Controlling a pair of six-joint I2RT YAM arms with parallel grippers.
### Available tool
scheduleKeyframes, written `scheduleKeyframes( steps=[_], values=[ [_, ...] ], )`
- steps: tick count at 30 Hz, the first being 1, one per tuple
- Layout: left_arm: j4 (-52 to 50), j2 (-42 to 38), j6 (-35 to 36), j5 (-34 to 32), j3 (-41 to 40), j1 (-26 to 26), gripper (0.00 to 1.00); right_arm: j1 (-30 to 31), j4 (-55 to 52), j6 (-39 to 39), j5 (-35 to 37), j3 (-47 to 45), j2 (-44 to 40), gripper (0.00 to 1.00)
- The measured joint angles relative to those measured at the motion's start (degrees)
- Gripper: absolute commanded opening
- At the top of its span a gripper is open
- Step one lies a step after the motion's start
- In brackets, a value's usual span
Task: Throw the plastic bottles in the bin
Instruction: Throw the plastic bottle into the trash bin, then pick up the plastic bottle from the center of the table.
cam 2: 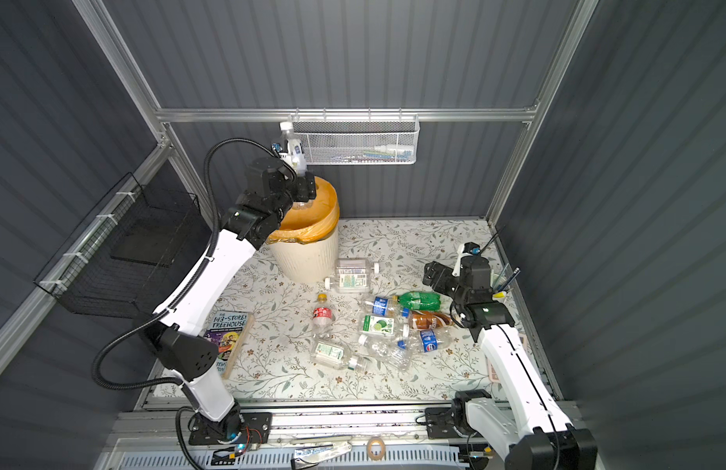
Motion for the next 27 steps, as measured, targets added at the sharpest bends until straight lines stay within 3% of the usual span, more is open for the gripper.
scheduleKeyframes(
  steps=[5,10,16,21,27],
  values=[
    [-2.5,-2.3,-0.2,0.3,-5.3,-0.9,1.00,0.0,-1.7,-0.6,1.0,0.0,-2.3,0.99],
    [-0.5,-11.5,0.8,-2.1,-10.1,-3.5,1.00,0.0,-2.2,-0.4,1.2,0.0,-1.7,0.99],
    [3.2,-21.0,2.1,-8.6,-19.2,-11.3,1.00,0.0,-2.1,0.0,-0.7,0.0,0.5,0.99],
    [-0.9,-22.9,-3.4,-11.2,-27.6,-12.3,1.00,0.1,-1.9,0.4,-2.1,0.1,1.6,0.99],
    [-10.5,-23.1,-14.8,-12.8,-35.9,-15.8,1.00,0.1,-1.4,0.9,-2.9,0.2,2.5,0.99]
  ],
)
